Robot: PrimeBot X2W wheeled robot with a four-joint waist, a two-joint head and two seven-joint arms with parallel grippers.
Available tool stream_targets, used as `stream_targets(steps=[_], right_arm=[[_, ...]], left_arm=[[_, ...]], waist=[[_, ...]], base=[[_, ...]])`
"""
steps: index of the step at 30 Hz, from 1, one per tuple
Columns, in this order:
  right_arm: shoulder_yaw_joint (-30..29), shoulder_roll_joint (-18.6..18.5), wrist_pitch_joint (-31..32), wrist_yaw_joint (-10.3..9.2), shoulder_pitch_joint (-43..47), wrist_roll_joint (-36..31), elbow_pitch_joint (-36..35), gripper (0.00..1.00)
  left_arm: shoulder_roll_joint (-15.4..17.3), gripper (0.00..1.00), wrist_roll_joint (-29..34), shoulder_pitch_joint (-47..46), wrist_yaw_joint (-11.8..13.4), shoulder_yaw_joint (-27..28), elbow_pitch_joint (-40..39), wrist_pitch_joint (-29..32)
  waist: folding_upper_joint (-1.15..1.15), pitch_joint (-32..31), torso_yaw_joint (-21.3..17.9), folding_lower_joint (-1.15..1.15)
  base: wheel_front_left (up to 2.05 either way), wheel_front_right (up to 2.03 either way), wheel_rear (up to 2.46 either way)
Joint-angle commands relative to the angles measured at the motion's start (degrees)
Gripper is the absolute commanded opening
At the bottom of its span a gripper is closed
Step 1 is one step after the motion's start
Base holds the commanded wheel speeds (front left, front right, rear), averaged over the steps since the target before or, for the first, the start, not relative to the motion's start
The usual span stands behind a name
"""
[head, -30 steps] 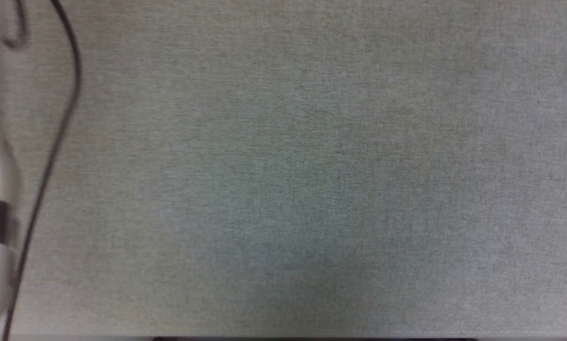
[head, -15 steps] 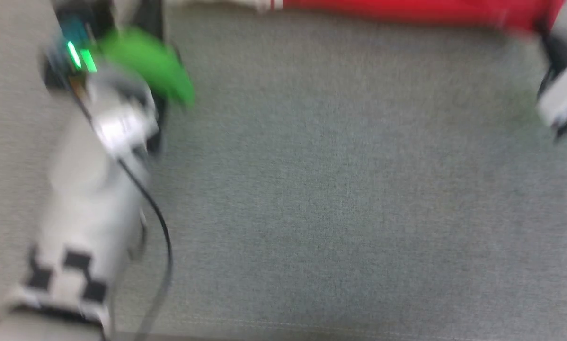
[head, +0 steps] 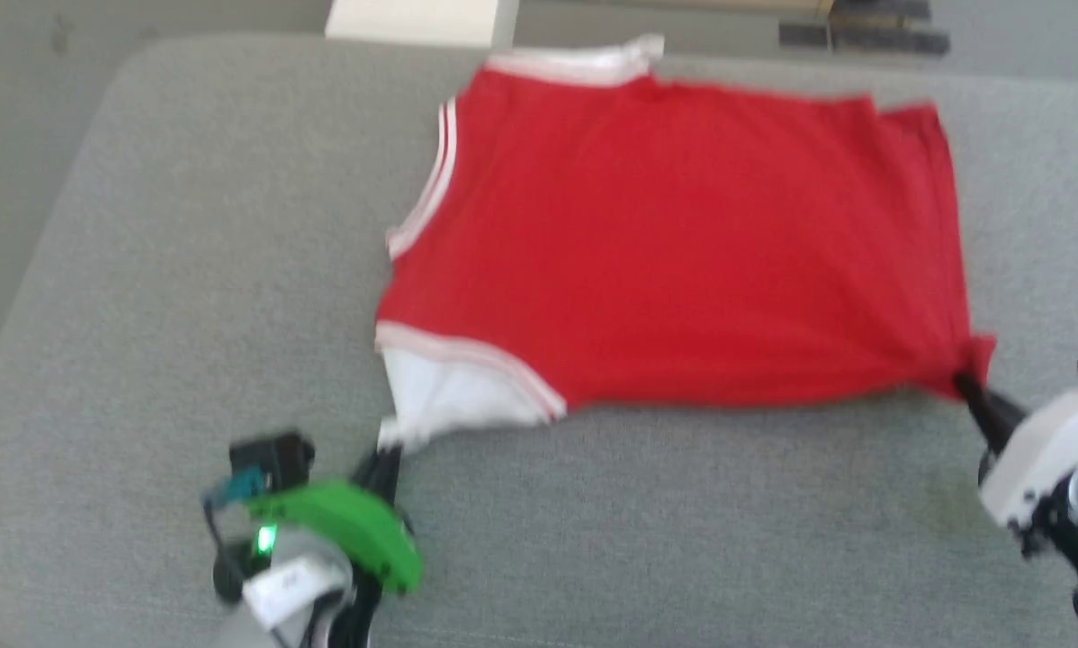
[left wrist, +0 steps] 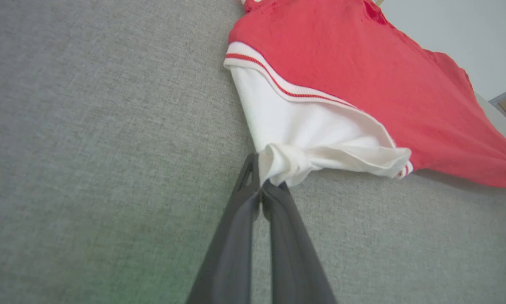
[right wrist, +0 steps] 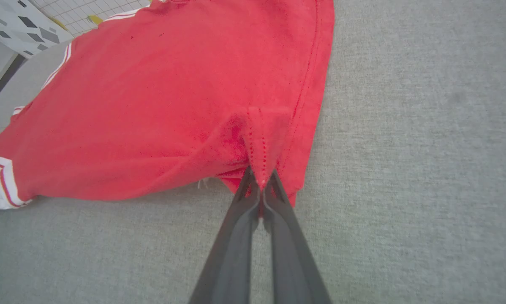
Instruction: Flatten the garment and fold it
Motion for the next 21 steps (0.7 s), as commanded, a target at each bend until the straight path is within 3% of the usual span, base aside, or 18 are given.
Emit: stream_targets(steps=[1,11,21], right_arm=[[0.11,-0.68,0.56,-0.08,2.21,0.01,-0.64,0.0],[-1.23,-1.82,5.23,-0.08,11.77,-0.23,-2.94,0.0],[-3.0,-0.34,7.52,-0.08,13.79,-0.58,-6.12,0.0]], left_arm=[[0.82,0.0,-1.46,3.07,1.05,0.42,-1.6,1.13],[3.54,0.0,-5.62,18.04,6.5,0.68,-13.34,8.7],[5.29,0.0,-4.51,19.58,8.51,1.0,-21.23,9.01]], waist=[[0.0,-4.44,-0.14,0.01],[0.0,-6.68,-1.62,0.01],[0.0,-6.56,-2.16,0.01]], base=[[0.0,0.0,0.0],[0.0,0.0,0.0],[0.0,0.0,0.0]])
